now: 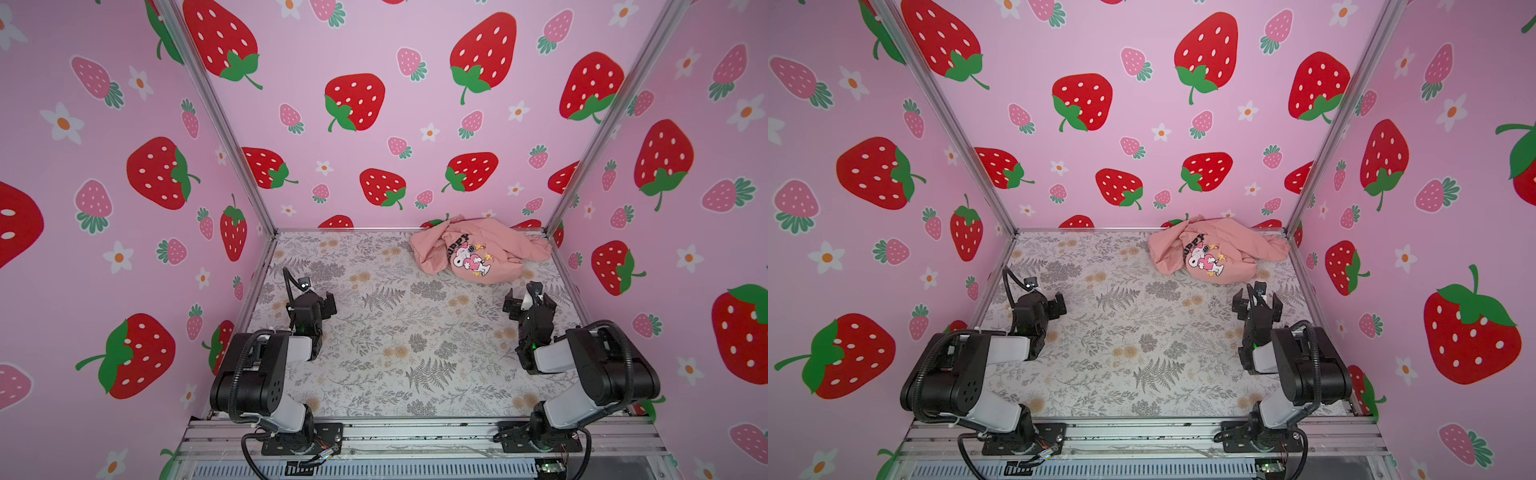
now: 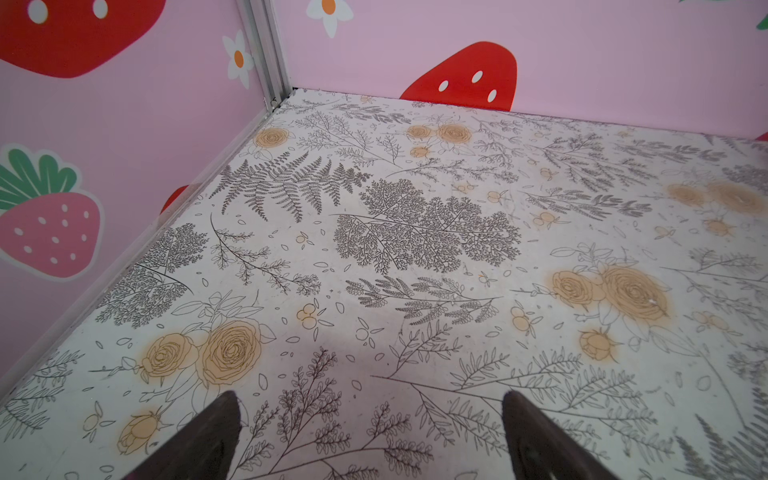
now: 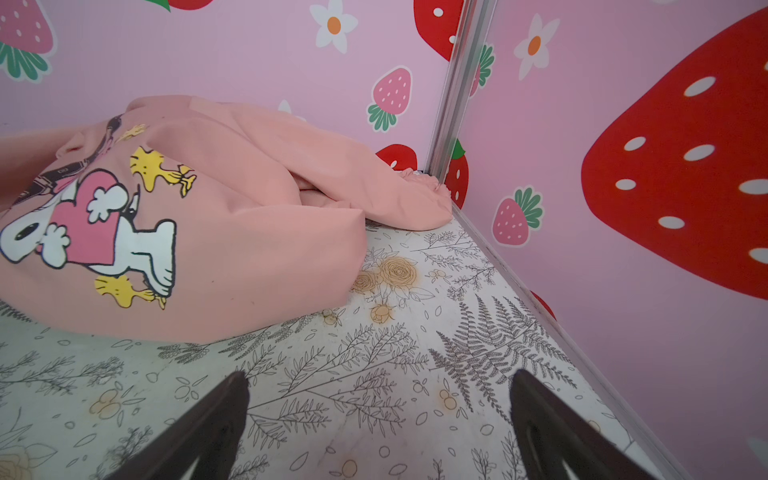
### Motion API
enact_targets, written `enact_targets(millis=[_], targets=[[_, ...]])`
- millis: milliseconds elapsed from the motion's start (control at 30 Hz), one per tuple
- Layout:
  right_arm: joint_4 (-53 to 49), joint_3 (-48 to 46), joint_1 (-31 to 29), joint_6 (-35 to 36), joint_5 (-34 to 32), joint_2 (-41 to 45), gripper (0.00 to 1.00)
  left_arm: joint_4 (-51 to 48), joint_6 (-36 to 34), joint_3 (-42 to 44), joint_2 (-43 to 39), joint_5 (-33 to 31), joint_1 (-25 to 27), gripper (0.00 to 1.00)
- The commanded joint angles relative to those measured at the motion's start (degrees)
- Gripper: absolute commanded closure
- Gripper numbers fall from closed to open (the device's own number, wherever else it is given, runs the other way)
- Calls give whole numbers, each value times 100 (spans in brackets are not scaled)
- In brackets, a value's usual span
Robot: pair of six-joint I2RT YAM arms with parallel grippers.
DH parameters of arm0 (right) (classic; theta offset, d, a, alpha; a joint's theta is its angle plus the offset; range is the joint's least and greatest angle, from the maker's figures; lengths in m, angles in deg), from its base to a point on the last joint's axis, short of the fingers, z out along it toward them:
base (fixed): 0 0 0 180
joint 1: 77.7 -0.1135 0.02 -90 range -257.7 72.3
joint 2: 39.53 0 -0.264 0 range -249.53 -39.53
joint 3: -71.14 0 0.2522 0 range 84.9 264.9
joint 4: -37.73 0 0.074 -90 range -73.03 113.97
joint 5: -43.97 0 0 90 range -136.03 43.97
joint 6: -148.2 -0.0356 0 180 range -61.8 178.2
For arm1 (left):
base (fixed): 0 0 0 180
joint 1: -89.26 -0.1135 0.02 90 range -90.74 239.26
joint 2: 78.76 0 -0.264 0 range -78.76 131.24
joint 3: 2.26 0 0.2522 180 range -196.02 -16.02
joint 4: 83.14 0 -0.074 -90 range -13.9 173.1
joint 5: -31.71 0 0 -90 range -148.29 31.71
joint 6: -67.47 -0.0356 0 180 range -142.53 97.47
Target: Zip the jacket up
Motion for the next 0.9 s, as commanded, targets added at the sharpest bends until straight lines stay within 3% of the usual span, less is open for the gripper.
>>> enact_targets(millis=[0, 833, 867], targets=[[154, -33, -13, -40, -56, 62, 1, 48, -78, -110, -4, 23, 4, 1], [229, -61, -8, -68, -94, 93, 1, 71, -72, -121, -35, 11, 4, 1], [108, -17, -10, -144, -267, 184, 1, -390, -52, -309, -151, -52, 18, 1]])
